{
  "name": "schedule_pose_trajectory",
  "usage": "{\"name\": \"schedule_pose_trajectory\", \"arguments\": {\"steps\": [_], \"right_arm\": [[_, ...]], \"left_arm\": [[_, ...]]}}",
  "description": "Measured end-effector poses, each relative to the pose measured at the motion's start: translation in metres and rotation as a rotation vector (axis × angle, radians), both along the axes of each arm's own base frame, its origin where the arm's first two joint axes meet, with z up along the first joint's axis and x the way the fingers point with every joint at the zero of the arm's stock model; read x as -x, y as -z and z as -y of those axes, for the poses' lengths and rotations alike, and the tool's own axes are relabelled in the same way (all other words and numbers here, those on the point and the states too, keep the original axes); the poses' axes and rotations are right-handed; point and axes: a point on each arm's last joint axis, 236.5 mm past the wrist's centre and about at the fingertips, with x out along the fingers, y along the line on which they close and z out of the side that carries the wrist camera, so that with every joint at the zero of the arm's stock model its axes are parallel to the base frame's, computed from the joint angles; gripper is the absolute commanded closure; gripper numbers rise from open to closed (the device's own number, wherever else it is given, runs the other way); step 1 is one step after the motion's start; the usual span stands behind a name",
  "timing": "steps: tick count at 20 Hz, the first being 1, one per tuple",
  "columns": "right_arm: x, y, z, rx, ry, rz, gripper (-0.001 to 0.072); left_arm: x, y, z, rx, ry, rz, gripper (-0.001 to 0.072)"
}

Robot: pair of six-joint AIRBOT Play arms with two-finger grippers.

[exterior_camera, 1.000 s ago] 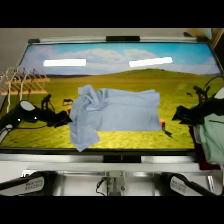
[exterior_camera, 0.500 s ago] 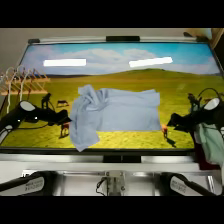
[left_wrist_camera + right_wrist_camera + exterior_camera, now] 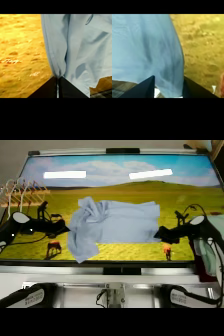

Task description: Fold the shirts.

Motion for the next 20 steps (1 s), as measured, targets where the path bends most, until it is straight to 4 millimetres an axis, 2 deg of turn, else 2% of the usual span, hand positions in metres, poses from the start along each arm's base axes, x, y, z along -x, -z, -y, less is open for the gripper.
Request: {"name": "schedule_pose_trajectory", "arguments": {"steps": [3, 5, 6, 7, 9, 10, 11, 12, 13, 14, 15, 16, 17, 19, 20], "right_arm": [[-0.008, 0.001, -0.012, 0.015, -0.027, 0.029, 0.0645], [-0.023, -0.022, -0.021, 0.003, -0.054, 0.098, 0.0645], [-0.034, -0.043, -0.023, 0.006, -0.080, 0.163, 0.0646], [-0.049, -0.073, -0.025, 0.009, -0.103, 0.252, 0.0645], [-0.080, -0.163, -0.024, 0.060, -0.161, 0.507, 0.0645], [-0.093, -0.226, -0.021, 0.109, -0.178, 0.678, 0.0645], [-0.096, -0.286, -0.017, 0.173, -0.185, 0.834, 0.0645], [-0.091, -0.356, -0.011, 0.248, -0.177, 1.010, 0.0645], [-0.077, -0.422, -0.007, 0.317, -0.151, 1.182, 0.0645], [-0.053, -0.486, -0.003, 0.385, -0.114, 1.346, 0.0645], [-0.025, -0.535, 0.000, 0.435, -0.069, 1.474, 0.0645], [0.007, -0.578, 0.003, 0.474, -0.019, 1.592, 0.0645], [0.041, -0.609, 0.004, 0.501, 0.027, 1.683, 0.0645], [0.091, -0.644, 0.008, 0.531, 0.110, 1.788, 0.0645], [0.105, -0.649, 0.013, 0.551, 0.141, 1.797, 0.0645]], "left_arm": [[-0.002, -0.014, -0.001, 0.001, 0.003, 0.032, 0.0672], [-0.015, -0.042, -0.006, -0.004, -0.003, 0.105, 0.0673], [-0.025, -0.067, -0.009, -0.009, -0.005, 0.169, 0.0672], [-0.038, -0.103, -0.013, -0.023, 0.000, 0.268, 0.0672], [-0.058, -0.207, -0.025, -0.070, -0.001, 0.536, 0.0672], [-0.059, -0.276, -0.031, -0.101, -0.011, 0.703, 0.0672], [-0.051, -0.342, -0.036, -0.136, -0.026, 0.866, 0.0672], [-0.031, -0.414, -0.041, -0.180, -0.048, 1.041, 0.0672], [-0.004, -0.474, -0.044, -0.227, -0.070, 1.193, 0.0672], [0.032, -0.530, -0.045, -0.272, -0.101, 1.342, 0.0671], [0.068, -0.572, -0.044, -0.302, -0.135, 1.456, 0.0672], [0.106, -0.604, -0.041, -0.327, -0.172, 1.554, 0.0672], [0.139, -0.627, -0.038, -0.338, -0.205, 1.632, 0.0672], [0.188, -0.650, -0.035, -0.354, -0.263, 1.719, 0.0671], [0.206, -0.655, -0.035, -0.362, -0.289, 1.743, 0.0671]]}}
